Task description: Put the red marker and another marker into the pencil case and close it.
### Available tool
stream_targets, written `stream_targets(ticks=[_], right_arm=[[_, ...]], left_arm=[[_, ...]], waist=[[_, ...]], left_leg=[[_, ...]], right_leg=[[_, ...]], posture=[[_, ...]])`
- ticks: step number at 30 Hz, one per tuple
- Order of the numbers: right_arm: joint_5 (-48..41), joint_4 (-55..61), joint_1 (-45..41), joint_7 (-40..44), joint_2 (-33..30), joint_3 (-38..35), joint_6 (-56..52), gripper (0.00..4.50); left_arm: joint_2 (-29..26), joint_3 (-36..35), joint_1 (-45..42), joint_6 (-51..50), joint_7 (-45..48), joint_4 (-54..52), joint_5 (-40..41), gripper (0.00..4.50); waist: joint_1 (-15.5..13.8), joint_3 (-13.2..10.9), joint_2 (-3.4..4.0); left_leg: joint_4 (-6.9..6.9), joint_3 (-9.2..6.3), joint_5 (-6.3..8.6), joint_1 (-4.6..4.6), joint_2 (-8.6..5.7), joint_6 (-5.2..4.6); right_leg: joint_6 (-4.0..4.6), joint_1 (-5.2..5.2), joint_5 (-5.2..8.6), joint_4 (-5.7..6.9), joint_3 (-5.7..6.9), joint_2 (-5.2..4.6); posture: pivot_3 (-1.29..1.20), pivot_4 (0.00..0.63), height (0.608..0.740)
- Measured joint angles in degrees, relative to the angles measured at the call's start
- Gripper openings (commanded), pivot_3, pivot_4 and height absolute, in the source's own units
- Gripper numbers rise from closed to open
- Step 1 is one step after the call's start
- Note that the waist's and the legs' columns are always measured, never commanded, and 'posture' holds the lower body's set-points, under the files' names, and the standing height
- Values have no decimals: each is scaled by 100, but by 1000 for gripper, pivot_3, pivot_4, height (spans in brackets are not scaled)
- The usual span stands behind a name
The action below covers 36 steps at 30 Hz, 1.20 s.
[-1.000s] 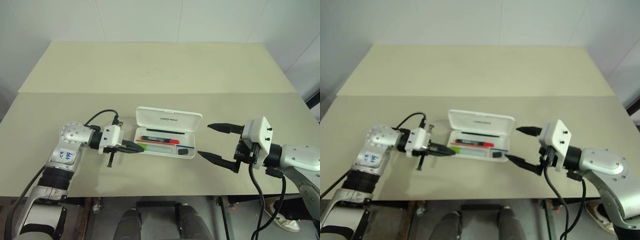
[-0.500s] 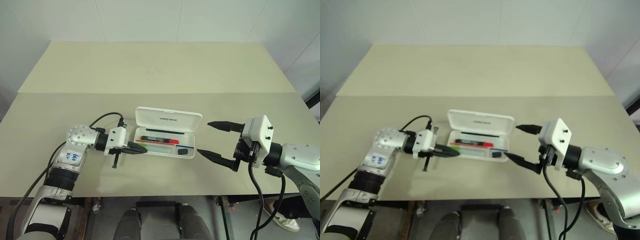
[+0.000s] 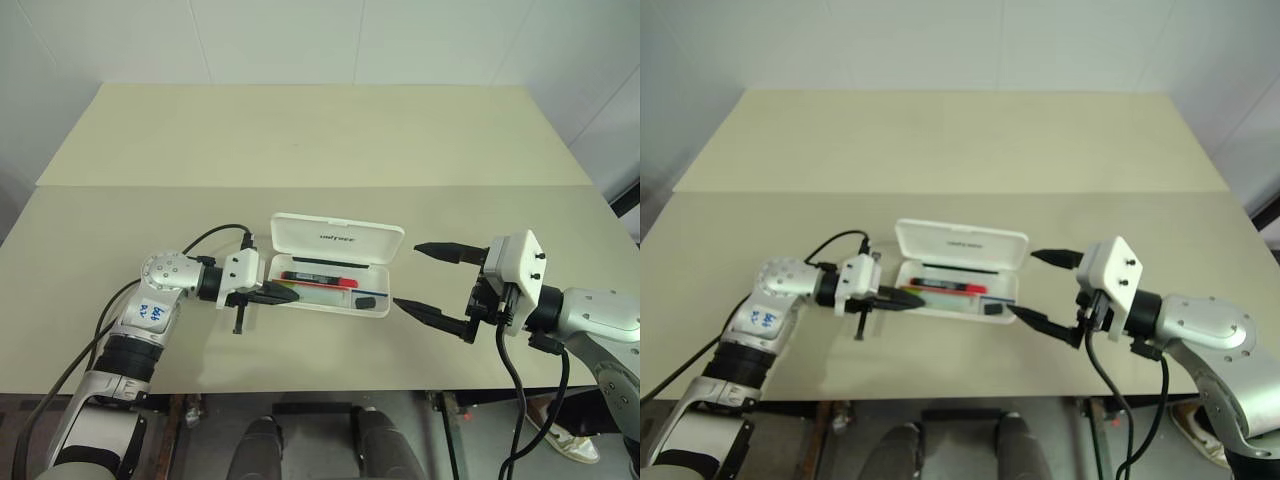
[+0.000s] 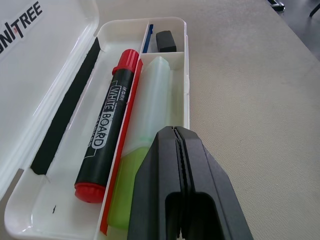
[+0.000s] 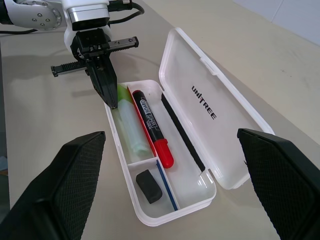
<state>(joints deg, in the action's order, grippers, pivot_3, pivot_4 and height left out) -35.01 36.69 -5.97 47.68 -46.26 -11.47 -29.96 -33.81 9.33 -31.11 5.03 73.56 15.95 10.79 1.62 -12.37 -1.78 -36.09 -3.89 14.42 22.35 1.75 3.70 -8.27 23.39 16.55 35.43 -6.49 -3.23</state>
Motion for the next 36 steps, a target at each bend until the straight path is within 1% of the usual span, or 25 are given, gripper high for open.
stream_targets(ticks=[6, 13, 20, 26, 31, 33, 34, 36], right_arm=[[4, 0, 3, 0, 0, 1, 1, 4500], [4, 1, 13, 4, 0, 4, 2, 4500], [31, -1, -13, 26, 0, 127, 22, 4500], [98, -77, -37, 62, 32, 262, 145, 4500], [172, -192, -28, 193, 34, 295, 303, 4500], [183, -280, -22, 229, 34, 290, 362, 4500], [177, -301, -22, 233, 36, 277, 366, 4500], [77, -306, -39, 222, 94, 164, 372, 4500]], left_arm=[[-6, 23, -12, -41, 73, -1, 13, 35], [-133, 38, 63, -261, 487, -205, 144, 35], [-323, -71, 264, -654, 761, -546, 588, 35], [-628, -591, 283, -1085, 1047, -1004, 1277, 35], [-1053, -1058, 241, -1522, 1040, -1164, 1623, 35], [-1192, -1174, 182, -1592, 1032, -1165, 1653, 35], [-1215, -1208, 123, -1608, 1017, -1142, 1656, 35], [-1302, -1327, -40, -1596, 951, -957, 1650, 35]], waist=[[0, 0, 0], [7, 0, 0], [4, 0, 0], [12, 0, 0], [16, 0, 0], [14, 0, 0], [13, -1, 0], [5, -1, -2]], left_leg=[[1, 0, -1, 0, 0, -1], [7, 0, -1, 0, 0, -1], [4, 0, -1, 1, 1, -1], [6, 0, -1, 0, 1, -1], [7, 0, -1, 0, 1, -1], [6, 0, -1, 1, 1, -1], [6, 1, -1, 1, 1, -1], [5, -1, -1, 1, 1, -1]], right_leg=[[1, -1, 1, 0, 0, 0], [1, 2, 1, 0, 0, 0], [6, 1, 4, -1, 0, 0], [9, 1, 5, -1, 0, 0], [10, 3, 6, -2, 0, 0], [24, 2, 13, -4, 0, 0], [73, 2, 40, -3, 0, 0], [81, 2, 44, 0, 2, 0]], posture=[[0, 150, 740], [0, 150, 740], [0, 150, 740], [0, 150, 740], [0, 150, 740], [0, 150, 740], [0, 150, 740], [0, 150, 740]])
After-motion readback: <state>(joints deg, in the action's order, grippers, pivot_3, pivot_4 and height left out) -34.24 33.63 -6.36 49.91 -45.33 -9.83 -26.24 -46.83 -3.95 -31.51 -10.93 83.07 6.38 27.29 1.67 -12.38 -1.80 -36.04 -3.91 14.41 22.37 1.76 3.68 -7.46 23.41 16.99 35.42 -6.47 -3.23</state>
